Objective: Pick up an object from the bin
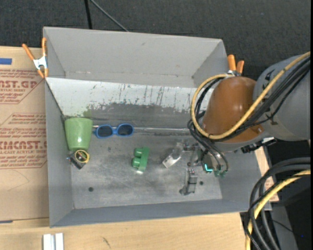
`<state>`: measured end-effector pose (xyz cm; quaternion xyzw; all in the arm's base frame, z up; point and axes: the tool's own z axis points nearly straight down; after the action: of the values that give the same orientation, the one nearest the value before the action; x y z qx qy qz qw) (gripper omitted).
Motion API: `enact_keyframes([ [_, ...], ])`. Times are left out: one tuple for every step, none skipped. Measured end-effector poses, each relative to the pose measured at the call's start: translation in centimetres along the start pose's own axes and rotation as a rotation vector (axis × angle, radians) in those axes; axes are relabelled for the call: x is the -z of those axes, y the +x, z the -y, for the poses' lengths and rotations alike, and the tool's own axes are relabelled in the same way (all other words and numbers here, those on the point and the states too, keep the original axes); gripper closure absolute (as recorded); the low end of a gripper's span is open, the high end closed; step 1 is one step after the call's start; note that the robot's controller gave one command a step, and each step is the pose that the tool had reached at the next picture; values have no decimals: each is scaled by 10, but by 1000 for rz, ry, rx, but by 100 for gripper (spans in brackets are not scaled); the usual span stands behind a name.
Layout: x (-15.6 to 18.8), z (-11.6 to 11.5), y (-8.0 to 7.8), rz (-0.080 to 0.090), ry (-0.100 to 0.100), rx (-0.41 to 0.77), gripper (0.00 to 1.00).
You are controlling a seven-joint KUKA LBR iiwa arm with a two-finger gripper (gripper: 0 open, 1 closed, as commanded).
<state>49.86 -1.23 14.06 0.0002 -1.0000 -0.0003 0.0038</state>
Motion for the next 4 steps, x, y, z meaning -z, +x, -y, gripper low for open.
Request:
enact_keyframes([
  [84,-13,-22,15,1,176,0],
  [-48,-9,-49,2,-1,8,0],
  [-72,24,-77,9,1,-29,0],
  [-71,23,-77,9,0,-26,100],
])
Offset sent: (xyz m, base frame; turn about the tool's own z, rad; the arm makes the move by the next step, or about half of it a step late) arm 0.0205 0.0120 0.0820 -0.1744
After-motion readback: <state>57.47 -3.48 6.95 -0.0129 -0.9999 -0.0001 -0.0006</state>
